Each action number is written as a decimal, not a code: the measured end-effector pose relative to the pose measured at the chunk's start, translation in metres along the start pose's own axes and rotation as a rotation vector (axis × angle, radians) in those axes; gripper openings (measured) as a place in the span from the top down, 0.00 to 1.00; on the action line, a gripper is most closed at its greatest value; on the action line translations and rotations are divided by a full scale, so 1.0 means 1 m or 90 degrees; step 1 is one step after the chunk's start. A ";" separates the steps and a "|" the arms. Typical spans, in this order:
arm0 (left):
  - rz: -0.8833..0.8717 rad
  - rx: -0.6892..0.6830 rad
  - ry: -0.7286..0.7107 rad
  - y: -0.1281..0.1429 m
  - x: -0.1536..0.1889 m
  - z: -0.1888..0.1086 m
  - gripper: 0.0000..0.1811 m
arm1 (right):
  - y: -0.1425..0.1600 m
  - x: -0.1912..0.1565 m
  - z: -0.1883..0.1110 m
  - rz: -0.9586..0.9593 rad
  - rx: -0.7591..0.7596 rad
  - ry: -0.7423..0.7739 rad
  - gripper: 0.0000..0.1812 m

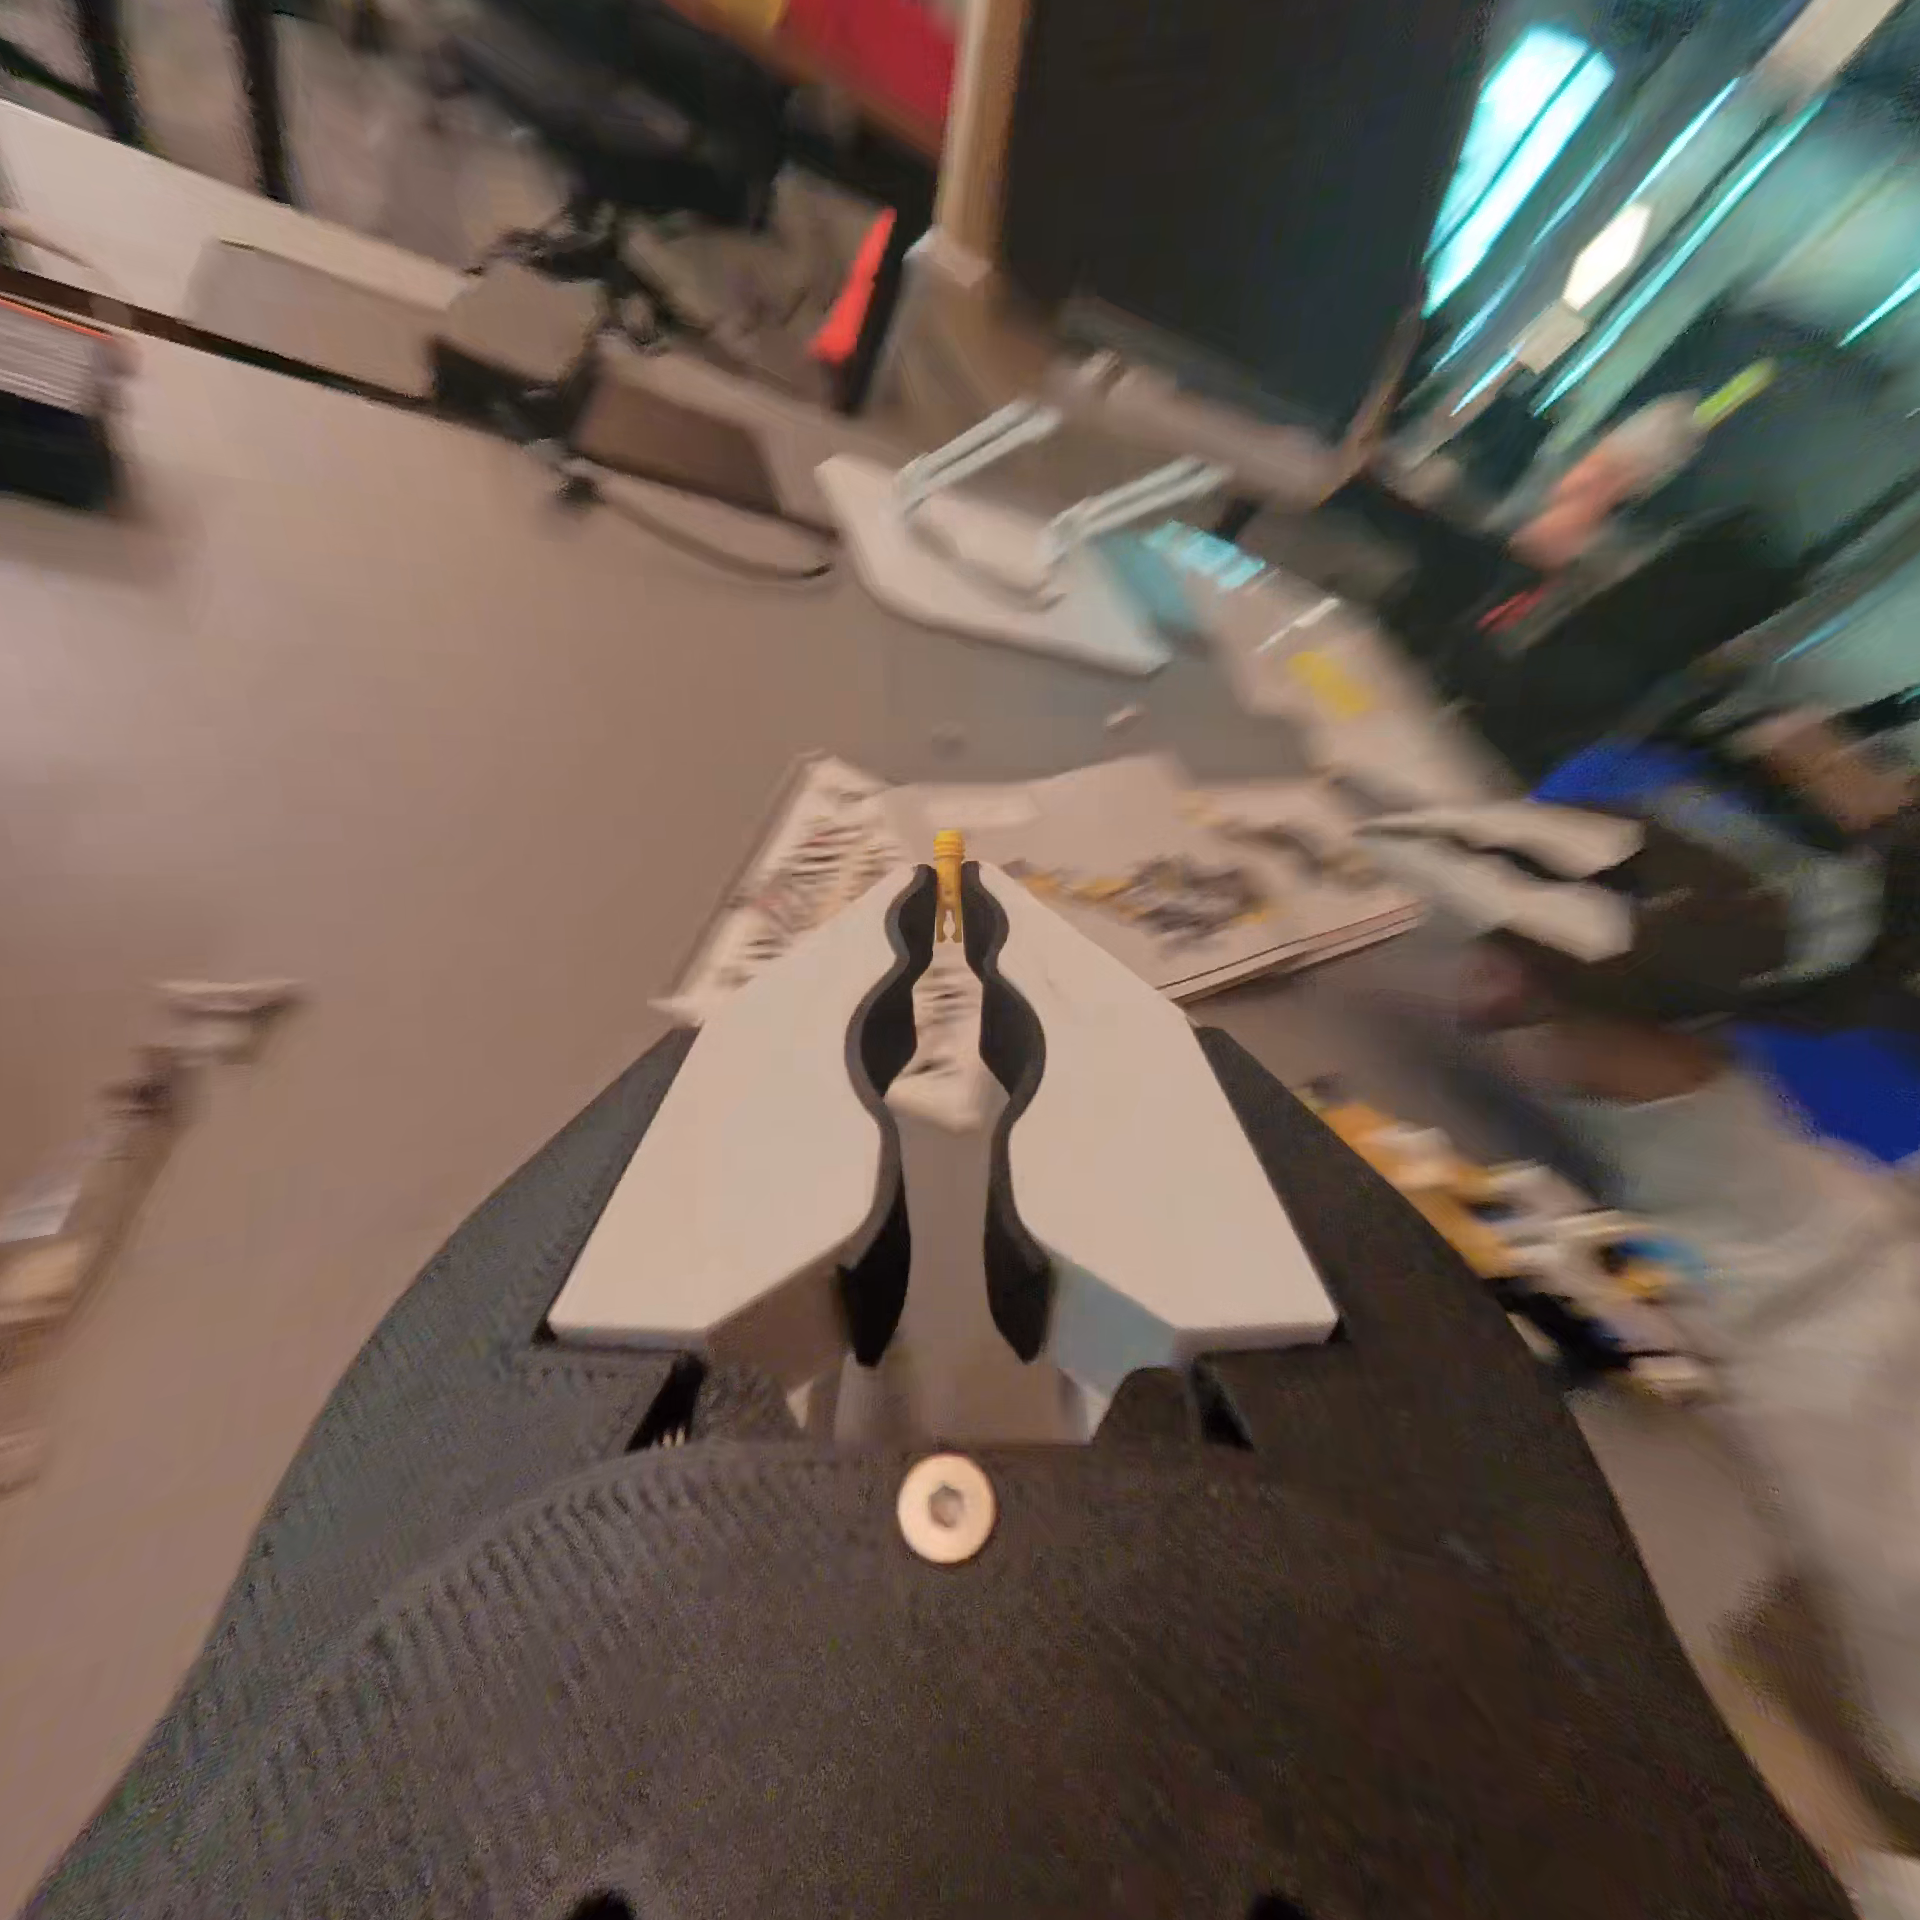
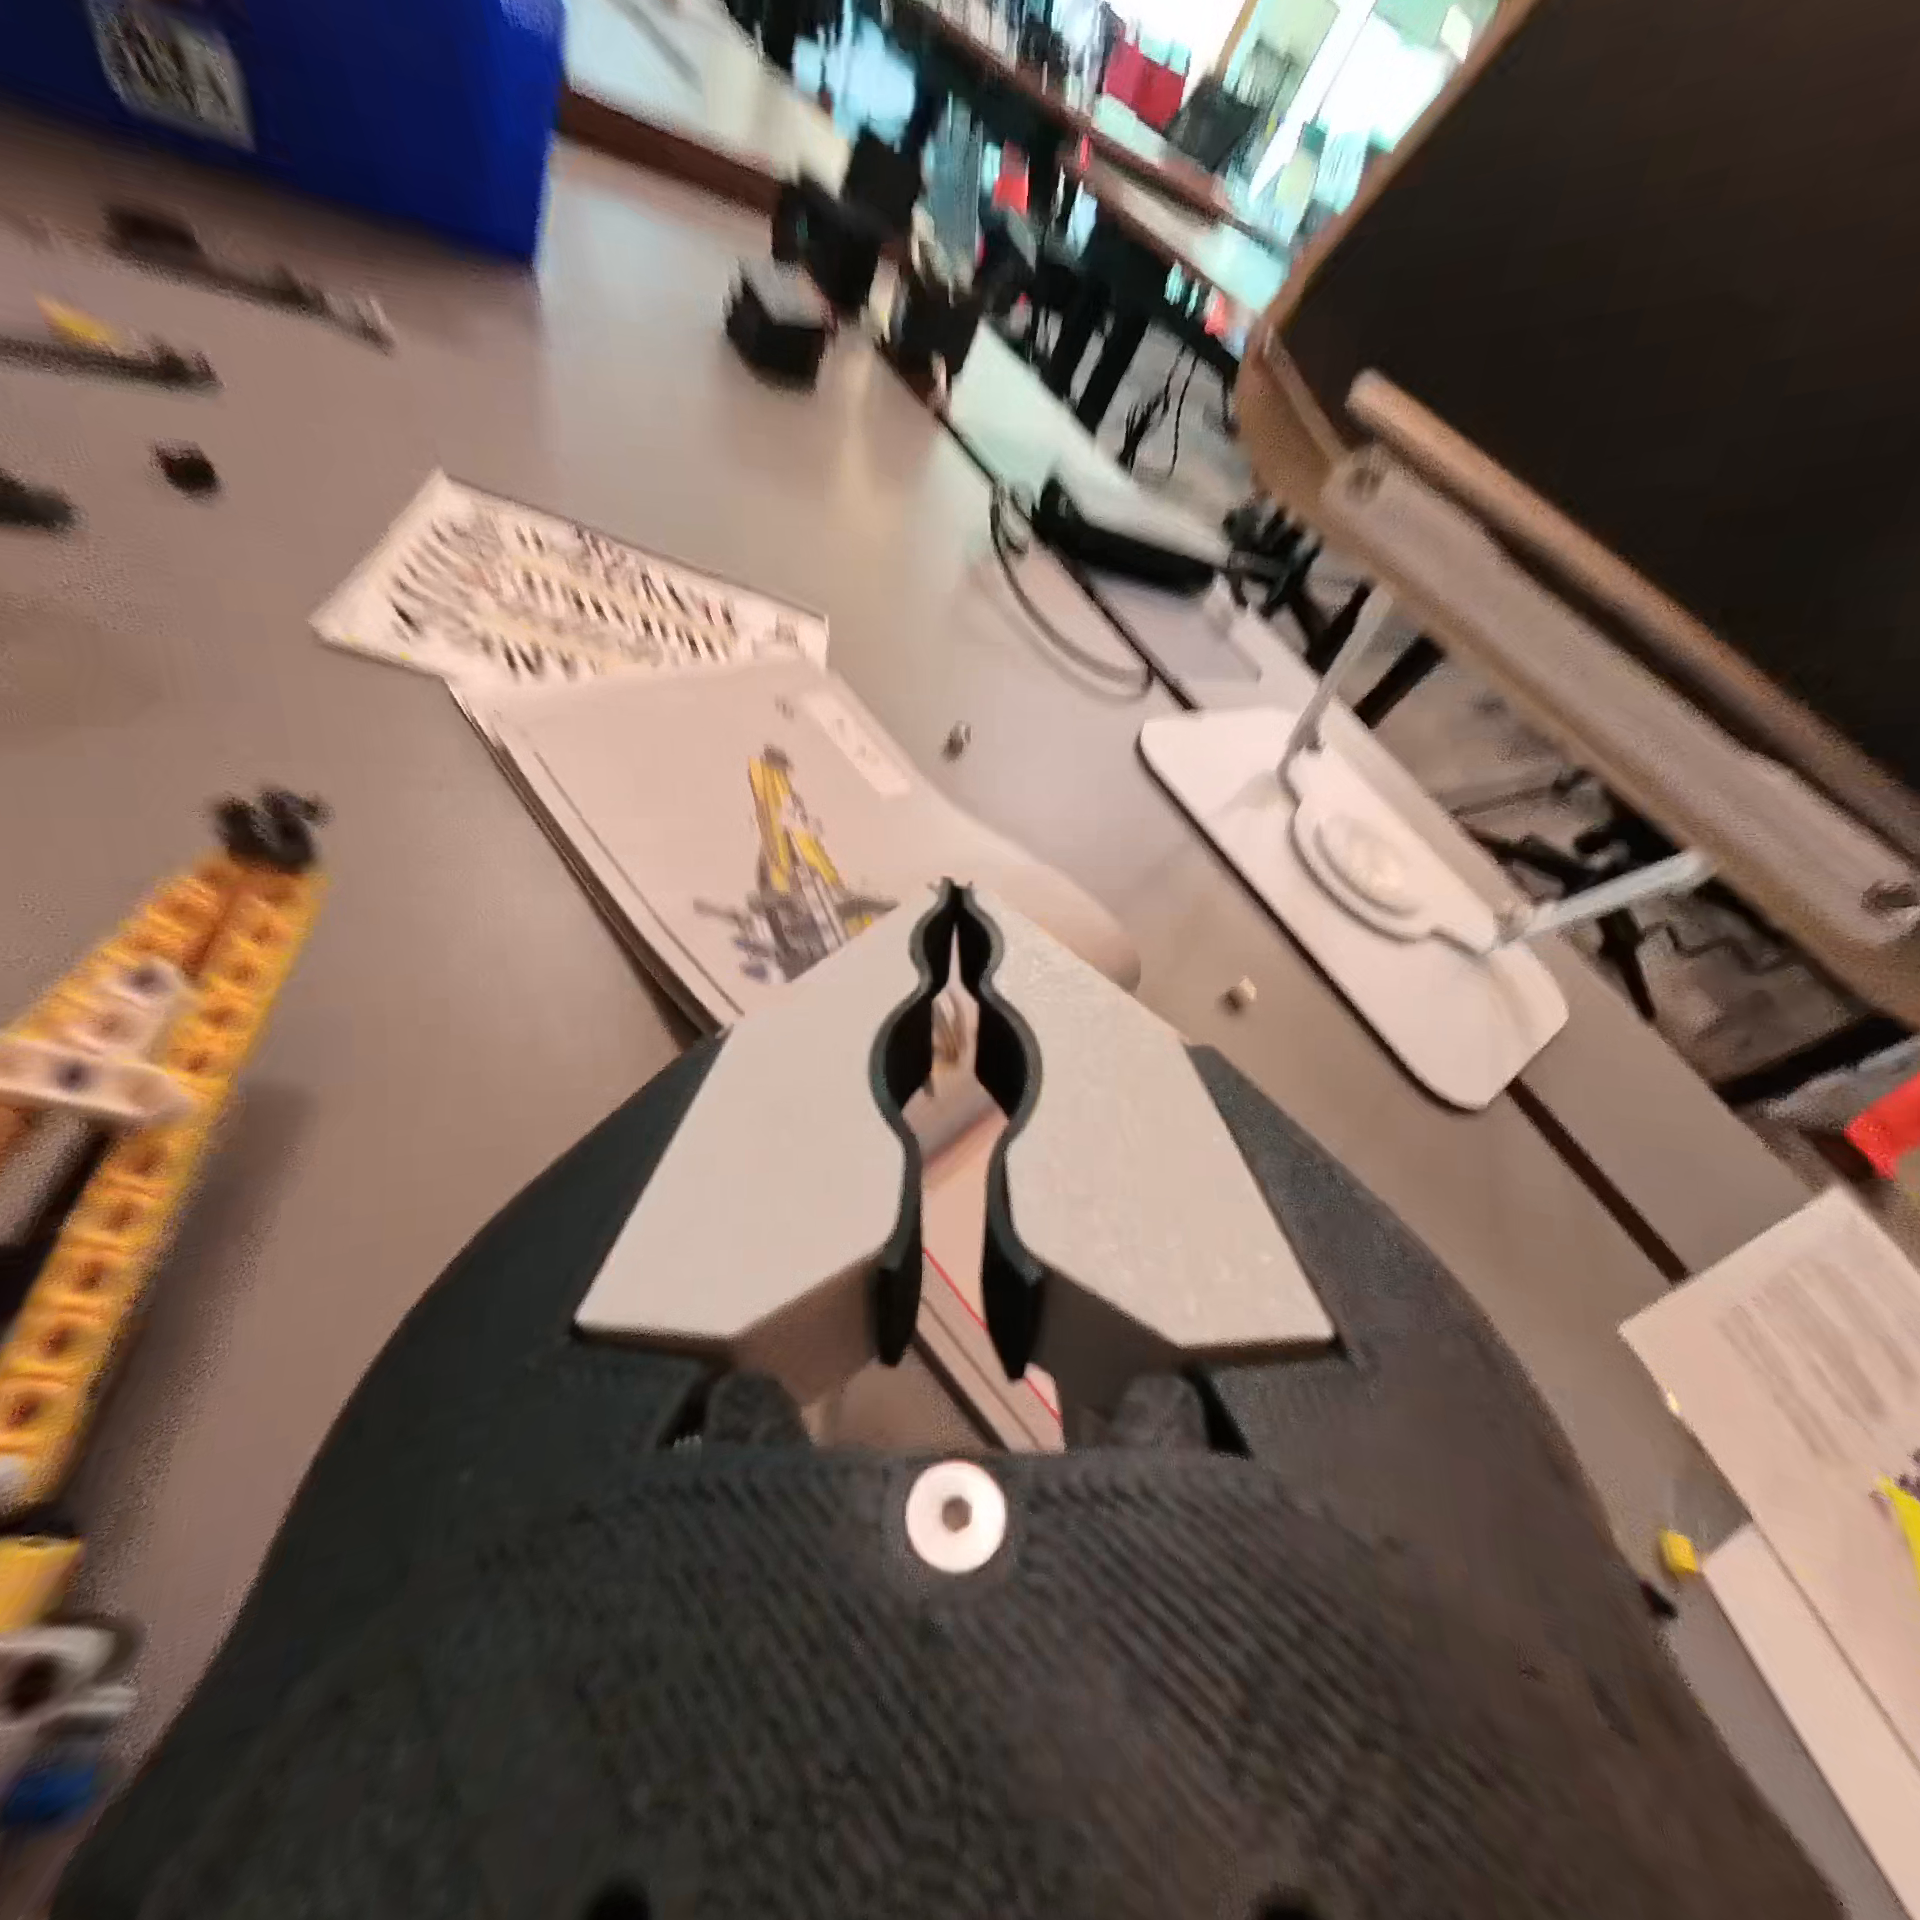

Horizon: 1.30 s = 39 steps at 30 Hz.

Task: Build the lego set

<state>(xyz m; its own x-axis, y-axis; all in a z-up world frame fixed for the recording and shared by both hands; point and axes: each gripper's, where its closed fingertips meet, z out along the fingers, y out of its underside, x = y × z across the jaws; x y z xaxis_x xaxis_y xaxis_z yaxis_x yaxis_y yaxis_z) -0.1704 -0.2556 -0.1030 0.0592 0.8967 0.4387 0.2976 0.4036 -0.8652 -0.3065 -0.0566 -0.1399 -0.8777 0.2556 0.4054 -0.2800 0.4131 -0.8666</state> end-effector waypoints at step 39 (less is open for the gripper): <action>-0.603 0.082 0.570 0.084 0.216 -0.093 0.98 | -0.140 -0.212 -0.132 -0.081 0.233 0.031 0.91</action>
<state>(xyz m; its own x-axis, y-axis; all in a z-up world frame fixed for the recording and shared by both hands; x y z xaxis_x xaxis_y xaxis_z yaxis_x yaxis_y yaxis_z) -0.0437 -0.0451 -0.0584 0.5025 -0.1543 0.8507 0.4834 0.8659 -0.1285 -0.0301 -0.0535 -0.0665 -0.8103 0.2665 0.5219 -0.5133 0.1070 -0.8515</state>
